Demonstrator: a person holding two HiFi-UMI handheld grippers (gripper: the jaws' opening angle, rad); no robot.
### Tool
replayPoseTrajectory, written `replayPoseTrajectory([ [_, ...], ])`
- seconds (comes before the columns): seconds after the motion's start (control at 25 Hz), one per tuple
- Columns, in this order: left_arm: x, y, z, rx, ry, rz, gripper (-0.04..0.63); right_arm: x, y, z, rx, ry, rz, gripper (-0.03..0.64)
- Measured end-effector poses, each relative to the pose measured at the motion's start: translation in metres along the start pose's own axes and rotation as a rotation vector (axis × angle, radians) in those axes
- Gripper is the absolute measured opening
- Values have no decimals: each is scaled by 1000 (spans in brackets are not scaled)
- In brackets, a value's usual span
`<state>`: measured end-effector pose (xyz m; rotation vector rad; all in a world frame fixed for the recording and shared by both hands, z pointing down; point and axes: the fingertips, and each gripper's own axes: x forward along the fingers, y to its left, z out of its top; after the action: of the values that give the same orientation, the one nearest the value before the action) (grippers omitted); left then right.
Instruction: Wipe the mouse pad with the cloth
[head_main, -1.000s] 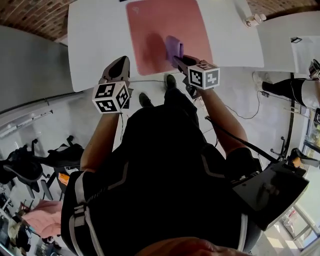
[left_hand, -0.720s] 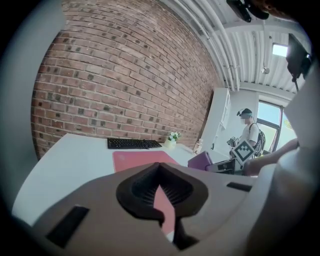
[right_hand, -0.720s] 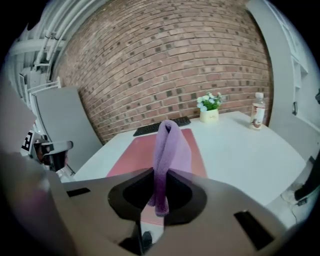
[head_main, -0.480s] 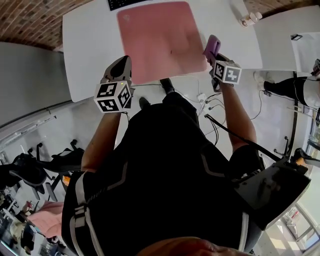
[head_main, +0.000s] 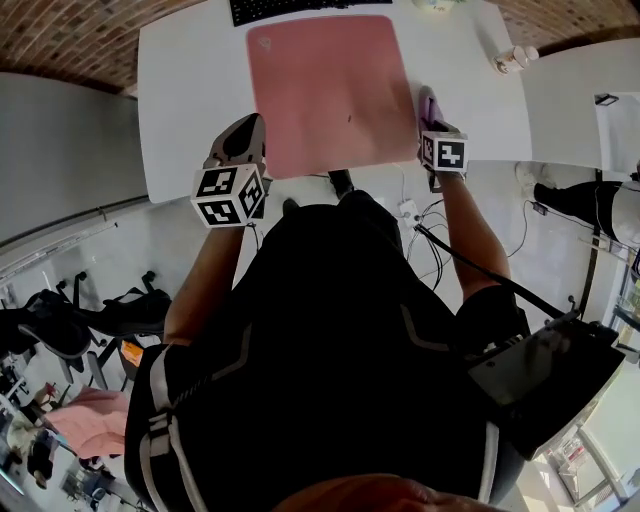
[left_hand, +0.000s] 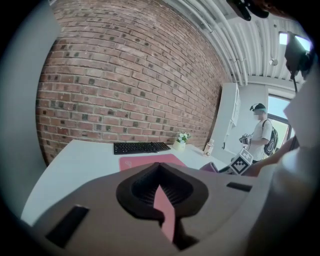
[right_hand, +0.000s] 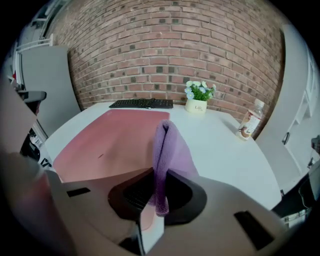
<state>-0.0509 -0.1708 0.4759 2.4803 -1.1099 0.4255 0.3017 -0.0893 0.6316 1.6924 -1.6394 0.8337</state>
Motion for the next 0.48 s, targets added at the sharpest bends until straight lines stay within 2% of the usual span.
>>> replayPoseTrajectory([
  [0.2,-1,10,6,-21,-15,43,2,16,30,1,-35,40,89,54],
  [0.48,-8,23,-6,-67,-6,84,2,29,80,-1,-47,88,191,54],
])
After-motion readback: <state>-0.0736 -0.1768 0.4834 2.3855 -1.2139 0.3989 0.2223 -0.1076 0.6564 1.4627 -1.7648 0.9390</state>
